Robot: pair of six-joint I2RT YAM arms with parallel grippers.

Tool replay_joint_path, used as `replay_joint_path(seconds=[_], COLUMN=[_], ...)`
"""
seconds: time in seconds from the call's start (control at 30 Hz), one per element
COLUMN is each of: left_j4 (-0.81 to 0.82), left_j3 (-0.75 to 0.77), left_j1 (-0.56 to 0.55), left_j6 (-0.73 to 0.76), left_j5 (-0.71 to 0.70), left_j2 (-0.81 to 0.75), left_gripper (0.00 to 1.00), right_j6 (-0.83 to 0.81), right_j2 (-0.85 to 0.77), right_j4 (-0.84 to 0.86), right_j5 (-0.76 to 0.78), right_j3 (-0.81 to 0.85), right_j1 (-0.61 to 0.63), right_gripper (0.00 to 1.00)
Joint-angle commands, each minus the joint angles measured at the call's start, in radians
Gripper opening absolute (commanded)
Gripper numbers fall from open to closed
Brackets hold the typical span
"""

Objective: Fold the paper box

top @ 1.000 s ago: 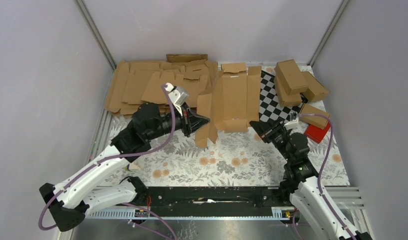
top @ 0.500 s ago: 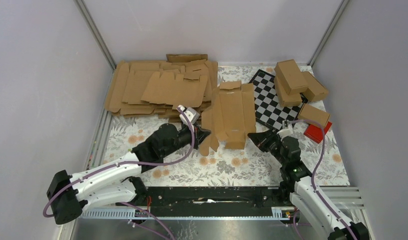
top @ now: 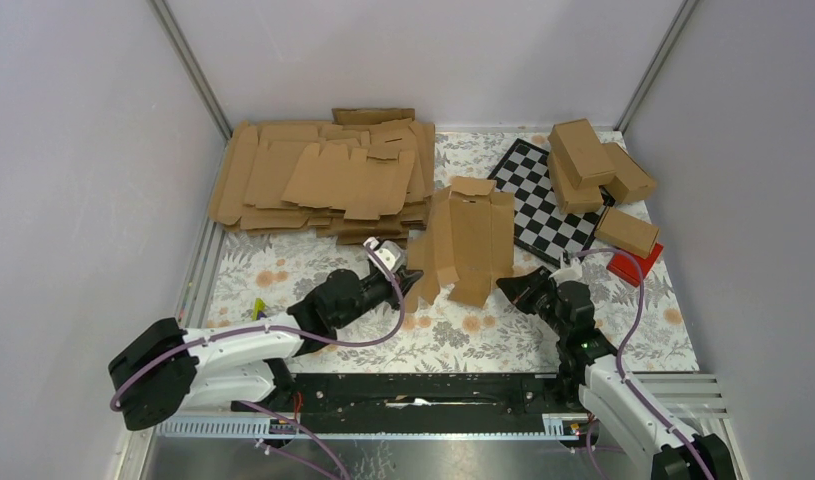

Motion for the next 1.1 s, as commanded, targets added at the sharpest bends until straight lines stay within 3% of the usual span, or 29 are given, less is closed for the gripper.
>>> replay_joint_path(seconds=[0.0, 0.37, 0.67, 0.9, 1.07], left_j4=[0.114, 0.132, 0.130, 0.152, 0.252], left_j3=[-0.011, 0.027, 0.035, 0.035, -0.007], left_j1=[-0.008, -0.011, -0.030, -0.075, -0.077], left_j6=[0.059, 0.088, 0.114, 0.148, 0.093], left_j5=[-0.004, -0.094, -0.096, -0.093, -0.031], left_j2=[0.045, 0.169, 0.189, 0.194, 0.175], left_gripper=[0.00, 0.00, 0.00, 0.00, 0.00], right_j6=[-0.071, -0.087, -0.072, 0.093, 0.186], right_j2=[0.002, 0.133, 0.089, 0.086, 0.165], right_j4=[0.059, 0.088, 0.056, 0.047, 0.083], right_j5=[0.021, -0.012, 0.033, 0.101, 0.142], right_j3=[-0.004, 0.004, 0.009, 0.024, 0.029], right_j1=[-0.002, -0.002, -0.002, -0.002, -0.001], right_gripper=[0.14, 0.15, 0.17, 0.20, 0.19])
